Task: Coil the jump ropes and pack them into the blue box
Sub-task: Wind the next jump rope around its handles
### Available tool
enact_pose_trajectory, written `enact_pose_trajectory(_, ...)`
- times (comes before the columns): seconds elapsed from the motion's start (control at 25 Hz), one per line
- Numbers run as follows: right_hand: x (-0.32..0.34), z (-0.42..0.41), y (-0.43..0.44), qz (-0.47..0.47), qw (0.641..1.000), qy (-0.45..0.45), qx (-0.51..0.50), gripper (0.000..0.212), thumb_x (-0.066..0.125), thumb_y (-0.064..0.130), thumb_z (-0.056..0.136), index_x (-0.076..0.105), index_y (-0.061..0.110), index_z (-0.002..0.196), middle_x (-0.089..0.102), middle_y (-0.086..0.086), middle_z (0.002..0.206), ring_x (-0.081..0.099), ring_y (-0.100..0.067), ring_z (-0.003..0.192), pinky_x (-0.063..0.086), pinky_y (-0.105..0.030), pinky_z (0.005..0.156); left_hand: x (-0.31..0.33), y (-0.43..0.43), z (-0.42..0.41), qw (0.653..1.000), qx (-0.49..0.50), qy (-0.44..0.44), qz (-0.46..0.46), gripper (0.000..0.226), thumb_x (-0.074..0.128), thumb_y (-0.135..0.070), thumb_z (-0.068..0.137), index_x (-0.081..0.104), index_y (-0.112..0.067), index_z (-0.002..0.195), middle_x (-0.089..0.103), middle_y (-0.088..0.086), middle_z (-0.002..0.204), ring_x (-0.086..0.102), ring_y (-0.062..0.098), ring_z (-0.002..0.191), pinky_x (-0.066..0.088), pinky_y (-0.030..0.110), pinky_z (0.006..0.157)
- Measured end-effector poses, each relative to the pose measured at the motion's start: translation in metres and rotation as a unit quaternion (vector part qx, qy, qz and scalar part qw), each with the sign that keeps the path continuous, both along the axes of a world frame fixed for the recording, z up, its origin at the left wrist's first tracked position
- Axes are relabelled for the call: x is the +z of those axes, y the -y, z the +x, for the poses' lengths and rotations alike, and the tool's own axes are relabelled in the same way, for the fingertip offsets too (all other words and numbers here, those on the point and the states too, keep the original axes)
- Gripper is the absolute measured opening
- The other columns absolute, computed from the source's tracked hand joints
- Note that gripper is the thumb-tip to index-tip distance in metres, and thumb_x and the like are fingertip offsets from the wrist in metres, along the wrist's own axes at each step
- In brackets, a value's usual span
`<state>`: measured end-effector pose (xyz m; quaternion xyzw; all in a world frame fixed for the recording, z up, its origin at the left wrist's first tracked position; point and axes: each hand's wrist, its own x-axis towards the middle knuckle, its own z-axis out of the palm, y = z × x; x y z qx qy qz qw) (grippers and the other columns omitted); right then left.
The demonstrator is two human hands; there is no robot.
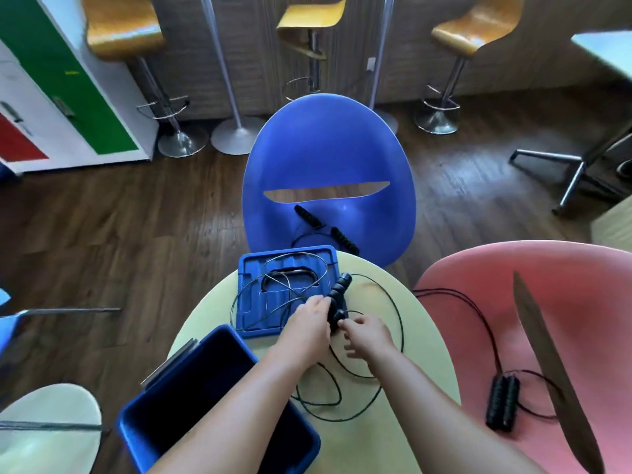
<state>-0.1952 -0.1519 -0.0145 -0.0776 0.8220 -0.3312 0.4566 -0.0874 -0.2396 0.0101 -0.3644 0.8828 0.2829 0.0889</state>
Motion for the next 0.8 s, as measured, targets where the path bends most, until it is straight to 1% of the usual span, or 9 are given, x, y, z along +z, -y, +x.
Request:
enact_pose_trajectory(0.08, -0.012, -0.003, 0.004, -0.011, 0.998, 0.048, -0.047, 0.015, 0.068, 0.023, 0.077, 0.063, 0.011, 0.070, 0.061, -0.011, 0.067, 0.061, -0.029, 0.055, 0.061, -0.043, 0.067, -0.009, 0.004, -0.009, 0.999, 0.015, 0.038, 0.004, 0.053, 0.045, -0.015, 0.101, 0.035, -0.015, 0.154, 0.041, 0.006, 0.155, 0.043, 0.029, 0.135, 0.038, 0.041, 0.110)
enact_pose_trajectory(0.24, -0.027, -0.003, 0.009, -0.040, 0.989, 0.096, -0.107, 0.006, 0.070, 0.015, 0.083, 0.072, 0.011, 0.078, 0.077, -0.016, 0.091, 0.076, -0.035, 0.085, 0.064, -0.051, 0.079, -0.023, 0.003, -0.016, 0.996, 0.068, 0.049, 0.042, 0.027, 0.052, -0.023, 0.100, 0.052, -0.017, 0.126, 0.056, 0.008, 0.127, 0.055, 0.032, 0.119, 0.045, 0.042, 0.096)
enact_pose_trajectory(0.32, -0.033, -0.004, 0.005, -0.056, 0.983, 0.126, -0.119, 0.014, 0.075, 0.021, 0.075, 0.073, 0.009, 0.081, 0.078, -0.020, 0.096, 0.076, -0.035, 0.085, 0.062, -0.054, 0.082, -0.024, 0.000, -0.019, 0.992, 0.094, 0.034, 0.073, 0.031, 0.052, -0.025, 0.099, 0.053, -0.017, 0.128, 0.055, 0.009, 0.125, 0.056, 0.032, 0.119, 0.045, 0.039, 0.097)
enact_pose_trajectory(0.4, -0.028, -0.008, -0.001, -0.092, 0.972, 0.147, -0.156, 0.017, 0.077, 0.022, 0.082, 0.072, 0.007, 0.087, 0.077, -0.019, 0.099, 0.073, -0.030, 0.084, 0.063, -0.047, 0.081, -0.020, -0.003, -0.020, 0.986, 0.128, 0.024, 0.109, 0.041, 0.051, -0.026, 0.098, 0.052, -0.018, 0.138, 0.053, 0.008, 0.131, 0.056, 0.030, 0.121, 0.044, 0.036, 0.096)
enact_pose_trajectory(0.48, -0.018, -0.016, -0.008, -0.155, 0.948, 0.170, -0.219, 0.012, 0.072, 0.018, 0.092, 0.071, 0.007, 0.088, 0.076, -0.016, 0.095, 0.072, -0.030, 0.084, 0.061, -0.039, 0.075, -0.014, -0.008, -0.018, 0.973, 0.167, -0.003, 0.161, 0.042, 0.052, -0.026, 0.094, 0.059, -0.021, 0.135, 0.062, 0.005, 0.129, 0.061, 0.028, 0.116, 0.050, 0.039, 0.101)
enact_pose_trajectory(0.56, -0.004, -0.027, -0.013, -0.210, 0.919, 0.188, -0.276, 0.011, 0.069, 0.017, 0.095, 0.071, 0.007, 0.089, 0.076, -0.012, 0.088, 0.072, -0.028, 0.079, 0.060, -0.035, 0.072, -0.008, -0.017, -0.013, 0.931, 0.232, -0.076, 0.272, 0.032, 0.052, -0.021, 0.091, 0.068, -0.021, 0.119, 0.073, 0.008, 0.114, 0.070, 0.029, 0.105, 0.057, 0.049, 0.096)
enact_pose_trajectory(0.64, 0.011, -0.033, -0.018, -0.250, 0.899, 0.185, -0.307, 0.012, 0.067, 0.020, 0.096, 0.070, 0.009, 0.094, 0.075, -0.009, 0.088, 0.072, -0.025, 0.077, 0.059, -0.034, 0.069, 0.005, -0.033, -0.012, 0.862, 0.294, -0.148, 0.385, 0.026, 0.049, -0.009, 0.098, 0.068, -0.015, 0.115, 0.075, 0.018, 0.110, 0.072, 0.032, 0.095, 0.061, 0.050, 0.088)
enact_pose_trajectory(0.72, 0.021, -0.034, -0.020, -0.269, 0.893, 0.181, -0.313, 0.018, 0.063, 0.028, 0.099, 0.069, 0.011, 0.096, 0.073, -0.007, 0.091, 0.071, -0.023, 0.078, 0.058, -0.034, 0.072, 0.021, -0.052, -0.014, 0.808, 0.334, -0.222, 0.432, 0.029, 0.044, -0.001, 0.100, 0.064, -0.011, 0.119, 0.073, 0.024, 0.113, 0.072, 0.032, 0.089, 0.062, 0.044, 0.077)
enact_pose_trajectory(0.8, 0.029, -0.030, -0.024, -0.286, 0.884, 0.211, -0.304, 0.032, 0.060, 0.039, 0.099, 0.068, 0.008, 0.103, 0.071, -0.013, 0.096, 0.070, -0.028, 0.082, 0.060, -0.044, 0.082, 0.037, -0.073, -0.017, 0.790, 0.346, -0.269, 0.429, 0.034, 0.042, 0.002, 0.100, 0.063, -0.012, 0.122, 0.073, 0.019, 0.115, 0.072, 0.028, 0.087, 0.062, 0.040, 0.072)
